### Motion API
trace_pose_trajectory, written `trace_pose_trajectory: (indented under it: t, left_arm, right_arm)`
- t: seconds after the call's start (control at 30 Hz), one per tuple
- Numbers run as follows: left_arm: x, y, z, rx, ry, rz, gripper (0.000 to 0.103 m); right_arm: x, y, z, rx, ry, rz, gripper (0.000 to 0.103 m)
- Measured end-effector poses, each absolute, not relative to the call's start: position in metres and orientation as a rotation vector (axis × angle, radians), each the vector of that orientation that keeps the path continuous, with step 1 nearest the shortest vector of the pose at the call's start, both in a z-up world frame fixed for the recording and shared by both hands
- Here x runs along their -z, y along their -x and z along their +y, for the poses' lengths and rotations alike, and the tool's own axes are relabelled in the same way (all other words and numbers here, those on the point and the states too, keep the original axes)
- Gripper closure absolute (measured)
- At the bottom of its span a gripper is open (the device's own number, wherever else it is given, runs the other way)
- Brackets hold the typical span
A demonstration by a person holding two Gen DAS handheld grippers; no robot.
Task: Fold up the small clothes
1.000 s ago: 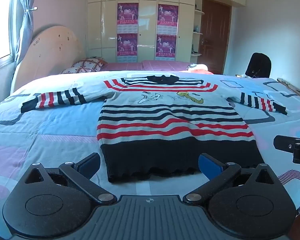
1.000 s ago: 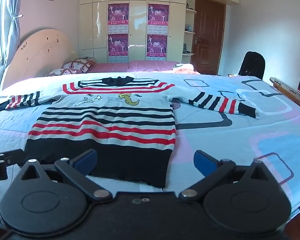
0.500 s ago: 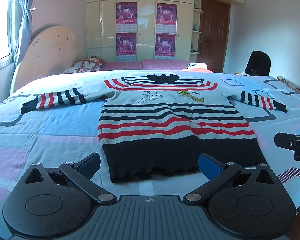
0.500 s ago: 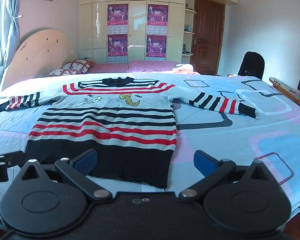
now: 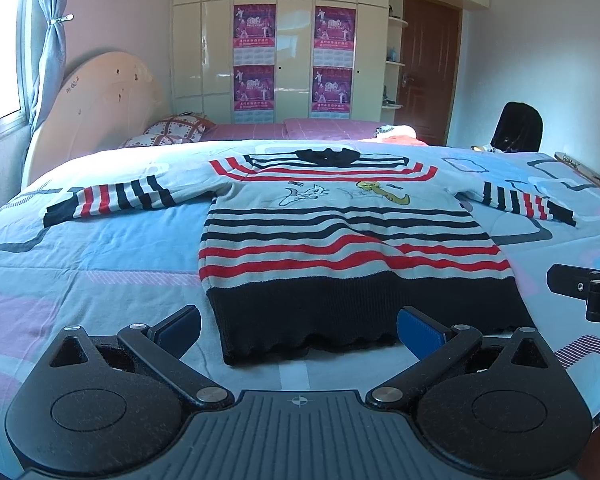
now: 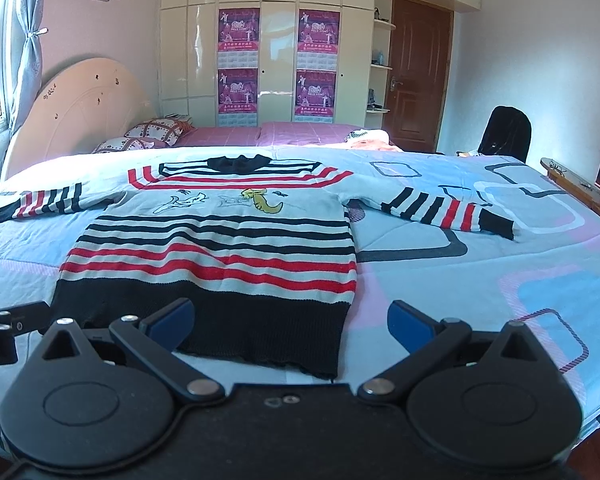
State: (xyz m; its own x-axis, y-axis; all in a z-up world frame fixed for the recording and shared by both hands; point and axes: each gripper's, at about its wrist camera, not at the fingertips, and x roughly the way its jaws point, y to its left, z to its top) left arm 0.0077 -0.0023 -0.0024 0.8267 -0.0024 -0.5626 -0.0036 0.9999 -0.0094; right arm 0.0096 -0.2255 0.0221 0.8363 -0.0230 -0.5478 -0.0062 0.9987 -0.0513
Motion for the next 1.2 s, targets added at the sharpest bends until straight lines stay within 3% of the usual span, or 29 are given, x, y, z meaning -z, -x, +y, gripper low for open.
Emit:
trace_pose_trajectory:
  t: [1.2]
  left_arm:
    - [0.0055,-0.013,-0.0042,-0.005,0.014,0.602,0.0]
  right_arm:
    - [-0.0222,-0.011,-0.2252,0.005,0.056,0.582,0.0]
